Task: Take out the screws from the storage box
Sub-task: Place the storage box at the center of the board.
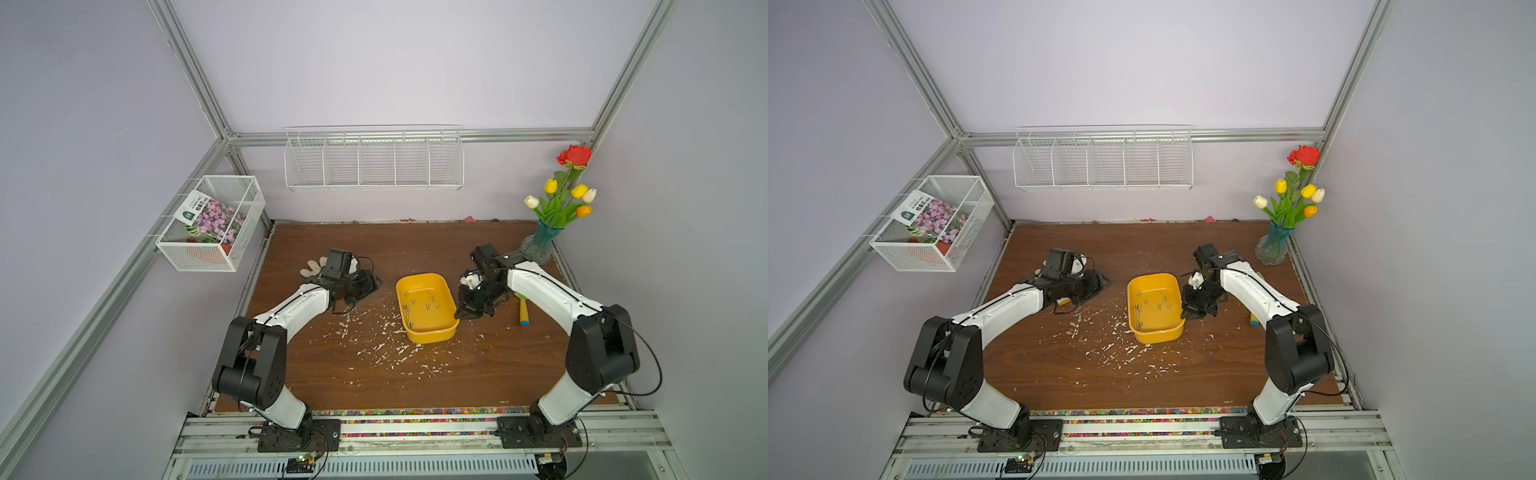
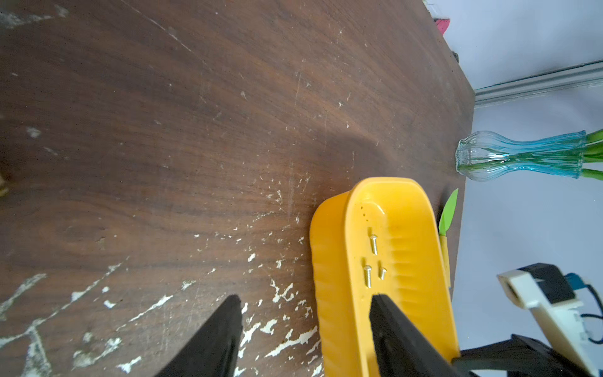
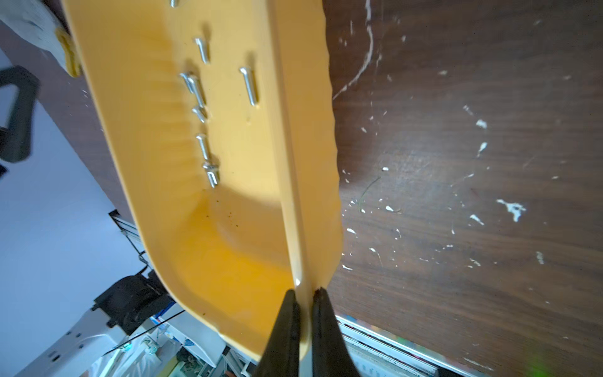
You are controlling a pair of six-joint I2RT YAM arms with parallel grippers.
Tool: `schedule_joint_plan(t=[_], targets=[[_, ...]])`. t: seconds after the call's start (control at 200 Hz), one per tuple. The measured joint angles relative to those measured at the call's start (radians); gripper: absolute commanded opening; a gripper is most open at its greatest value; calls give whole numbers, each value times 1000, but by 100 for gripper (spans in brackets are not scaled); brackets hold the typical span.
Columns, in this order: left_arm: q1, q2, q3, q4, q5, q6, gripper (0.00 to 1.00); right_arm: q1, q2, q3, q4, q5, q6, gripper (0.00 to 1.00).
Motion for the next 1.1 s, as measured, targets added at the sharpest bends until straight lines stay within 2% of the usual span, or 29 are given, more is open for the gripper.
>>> schedule_joint_plan(t=[0.3,0.585,0.72,0.76,0.78,0.82,0.84,0.865,0.95,1.1], targets=[[0,-39,-57,-6,5,4,67,123,-64,-188,177,64,121,0],[0,-39,-64,-15,7,5,67,227,-69,-239,295,95,216,0],[0,-39,-64,-19,7,5,67,241,-71,-245,318,96,234,2],[0,-39,-64,-19,7,5,67,241,-72,-248,321,93,235,5],[0,-39,-64,-19,8,5,67,241,-74,-249,323,93,235,9],[0,-39,-64,-19,8,5,67,242,-75,-252,325,92,235,22],[0,-39,-64,-19,9,5,67,242,-76,-252,325,92,235,32],[0,-39,-65,-19,10,5,67,242,-76,-252,325,93,235,38],[0,-39,-68,-18,10,5,67,254,-74,-263,312,93,225,45],[0,-39,-70,-18,10,4,67,267,-79,-270,273,101,212,50]])
